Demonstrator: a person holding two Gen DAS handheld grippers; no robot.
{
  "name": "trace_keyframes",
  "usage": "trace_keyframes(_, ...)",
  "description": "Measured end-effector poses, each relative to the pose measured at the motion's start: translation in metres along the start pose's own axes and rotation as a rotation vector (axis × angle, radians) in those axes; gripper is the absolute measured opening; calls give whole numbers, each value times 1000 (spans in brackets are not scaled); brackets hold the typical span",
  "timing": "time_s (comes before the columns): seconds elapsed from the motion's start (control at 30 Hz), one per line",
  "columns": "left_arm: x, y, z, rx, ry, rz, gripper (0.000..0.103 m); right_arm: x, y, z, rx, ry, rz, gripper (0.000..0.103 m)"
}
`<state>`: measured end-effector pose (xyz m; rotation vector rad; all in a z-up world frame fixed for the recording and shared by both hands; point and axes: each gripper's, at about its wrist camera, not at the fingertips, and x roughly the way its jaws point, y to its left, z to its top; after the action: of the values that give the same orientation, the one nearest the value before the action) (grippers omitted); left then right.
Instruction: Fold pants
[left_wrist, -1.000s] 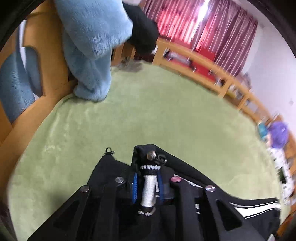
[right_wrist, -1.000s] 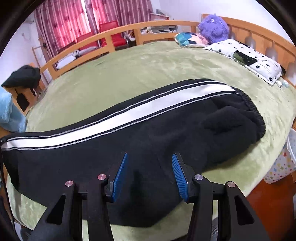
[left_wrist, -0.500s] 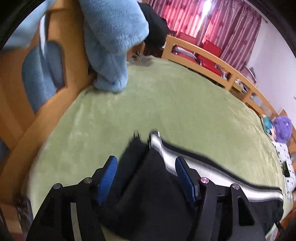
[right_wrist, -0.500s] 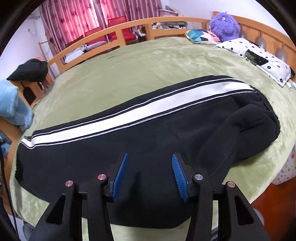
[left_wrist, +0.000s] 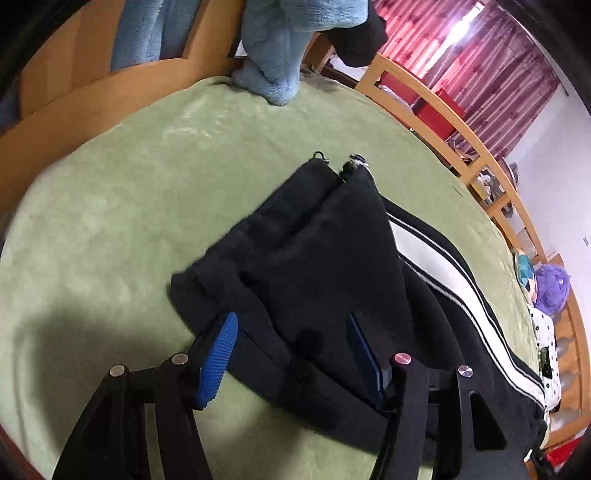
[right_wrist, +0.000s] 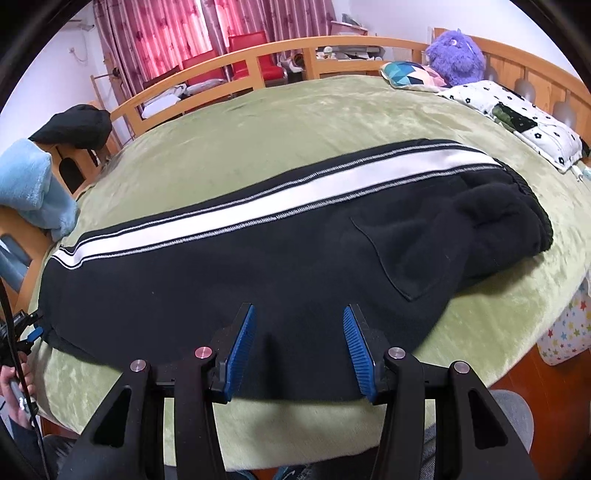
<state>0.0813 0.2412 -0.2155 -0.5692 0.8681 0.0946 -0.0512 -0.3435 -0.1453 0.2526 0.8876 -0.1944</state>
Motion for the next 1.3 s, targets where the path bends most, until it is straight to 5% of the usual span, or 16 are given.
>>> trace_keyframes(0.27, 2, -6, 19, -13, 1, 24, 52, 2, -5, -4, 24, 24, -32, 49)
trace_keyframes(0.43, -23, -14, 26, -6, -52, -141, 52, 2, 0, 0, 13, 20, -48, 49)
trace_keyframes(0.6, 19, 1, 22, -20, 61, 34, 51, 14, 9, 1, 9, 47, -30, 49)
trace_keyframes(0.73, 17, 21, 21, -103, 48, -58, 47, 14, 18, -4, -26, 45, -30, 49)
trace_keyframes(1.0, 32, 12, 29, -98, 47, -31, 46, 23, 25, -5, -23, 75, -25, 50)
trace_keyframes(1.17, 24, 17, 34, -109, 30, -41, 11, 20, 26, -4, -29, 70, -26, 50)
trace_keyframes(1.3, -16, 18, 40, -109, -30, -87, 9, 13, 22, -1, -28, 48, -32, 50)
